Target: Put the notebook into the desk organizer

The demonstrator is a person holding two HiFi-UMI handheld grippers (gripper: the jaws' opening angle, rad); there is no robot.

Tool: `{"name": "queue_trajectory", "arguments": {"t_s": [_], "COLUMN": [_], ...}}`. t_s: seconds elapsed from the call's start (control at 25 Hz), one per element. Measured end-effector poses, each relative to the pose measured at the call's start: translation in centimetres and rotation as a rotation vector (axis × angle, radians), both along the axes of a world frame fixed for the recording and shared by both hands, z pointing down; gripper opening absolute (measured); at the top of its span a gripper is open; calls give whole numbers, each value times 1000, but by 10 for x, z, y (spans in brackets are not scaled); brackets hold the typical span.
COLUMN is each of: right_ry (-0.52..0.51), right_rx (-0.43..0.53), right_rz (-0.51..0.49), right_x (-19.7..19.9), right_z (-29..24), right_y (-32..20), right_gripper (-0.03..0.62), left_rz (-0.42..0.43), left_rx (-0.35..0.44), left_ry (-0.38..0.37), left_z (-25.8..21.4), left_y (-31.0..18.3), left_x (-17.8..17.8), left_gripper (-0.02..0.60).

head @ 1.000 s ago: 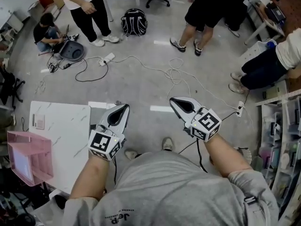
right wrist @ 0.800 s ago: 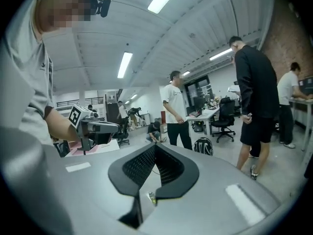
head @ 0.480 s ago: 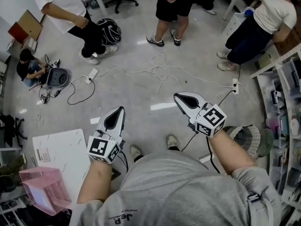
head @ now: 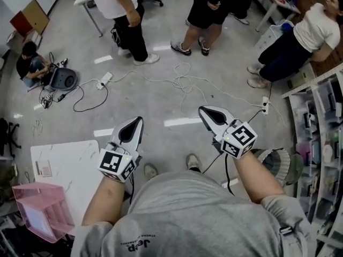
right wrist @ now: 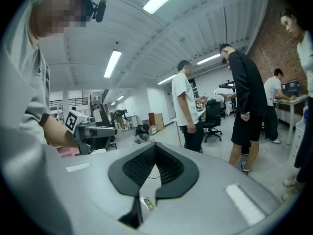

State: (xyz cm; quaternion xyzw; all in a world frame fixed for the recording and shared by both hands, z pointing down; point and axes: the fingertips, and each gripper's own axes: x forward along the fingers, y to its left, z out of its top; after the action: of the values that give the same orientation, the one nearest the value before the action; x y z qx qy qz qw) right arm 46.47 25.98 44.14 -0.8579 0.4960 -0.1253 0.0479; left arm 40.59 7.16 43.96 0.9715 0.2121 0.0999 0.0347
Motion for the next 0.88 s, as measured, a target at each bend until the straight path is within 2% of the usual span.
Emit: {"name": "queue_trajectory", "arguments": {"t_s": [0.28,0.88], "right_ry": [12,19], "right_rx": [-7,-26], "right_rz": [-34,-63], "right_x": [5,2], "right_z": [-6,-6], "right_y": [-20,-14], "right_gripper": [0,0], "left_rz": [-19,5], "left_rx": [-9,1], "left_ry": [9,16], "left_z": [-1,-5], "left_y": [-11,1], "left_x": [-5,-6], "left_gripper": [57,57]}}
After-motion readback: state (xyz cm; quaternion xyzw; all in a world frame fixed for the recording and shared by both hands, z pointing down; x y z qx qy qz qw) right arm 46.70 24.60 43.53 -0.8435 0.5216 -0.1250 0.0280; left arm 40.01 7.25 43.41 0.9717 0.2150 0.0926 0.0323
